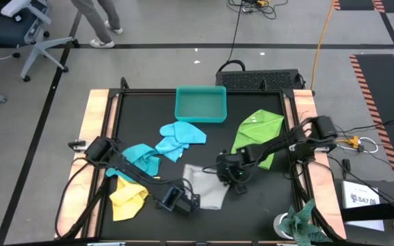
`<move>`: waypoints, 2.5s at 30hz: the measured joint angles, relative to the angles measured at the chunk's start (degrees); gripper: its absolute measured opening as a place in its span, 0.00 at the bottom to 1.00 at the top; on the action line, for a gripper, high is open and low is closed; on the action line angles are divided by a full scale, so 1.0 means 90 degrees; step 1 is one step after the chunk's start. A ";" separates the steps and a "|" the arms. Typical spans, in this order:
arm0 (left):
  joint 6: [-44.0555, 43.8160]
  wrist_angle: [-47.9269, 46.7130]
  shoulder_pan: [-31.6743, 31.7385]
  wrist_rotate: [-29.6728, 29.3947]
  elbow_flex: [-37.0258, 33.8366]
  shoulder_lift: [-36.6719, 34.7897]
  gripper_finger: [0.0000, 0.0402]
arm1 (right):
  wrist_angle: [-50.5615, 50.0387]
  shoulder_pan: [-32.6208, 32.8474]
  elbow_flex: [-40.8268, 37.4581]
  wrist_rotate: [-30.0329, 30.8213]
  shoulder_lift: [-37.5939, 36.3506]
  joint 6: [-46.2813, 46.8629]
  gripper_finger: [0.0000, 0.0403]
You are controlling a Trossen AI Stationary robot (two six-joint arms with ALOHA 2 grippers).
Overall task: Fold microfiber towels
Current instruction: Fold the gray microfiber towel
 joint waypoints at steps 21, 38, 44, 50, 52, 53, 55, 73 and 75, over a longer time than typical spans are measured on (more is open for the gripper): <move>0.2575 0.0030 0.1303 -0.0603 0.0305 0.0012 0.00 | 0.0133 0.0185 -0.0545 -0.0317 -0.2262 0.0379 0.08; 0.2883 -0.1578 0.1384 -0.0567 0.0891 0.0009 0.01 | 0.0183 0.0153 -0.0539 -0.0313 -0.1925 0.0183 0.12; 0.3174 -0.1598 0.1384 -0.0438 0.0891 0.0007 0.09 | 0.0195 0.0153 -0.0533 -0.0308 -0.1927 0.0181 0.12; 0.3271 -0.1871 0.1384 -0.0475 0.0889 0.0007 0.20 | 0.0161 0.0153 -0.0532 -0.0312 -0.1929 0.0340 0.12; 0.3299 -0.2061 0.1384 -0.0479 0.0888 0.0007 0.24 | 0.0161 0.0153 -0.0532 -0.0312 -0.1929 0.0355 0.12; 0.3310 -0.2131 0.1386 -0.0477 0.0886 0.0007 0.27 | 0.0158 0.0153 -0.0531 -0.0312 -0.1929 0.0356 0.12; 0.3305 -0.2228 0.1386 -0.0474 0.0886 0.0007 0.30 | 0.0160 0.0153 -0.0531 -0.0312 -0.1929 0.0356 0.12; 0.2783 -0.1351 0.0772 -0.1229 0.0889 0.0007 0.33 | -0.0211 0.0143 -0.0530 -0.0002 -0.1932 0.0612 0.12; 0.3703 -0.1130 0.0682 -0.1599 0.0889 0.0007 0.32 | -0.0215 0.0143 -0.0530 -0.0004 -0.1932 0.0594 0.12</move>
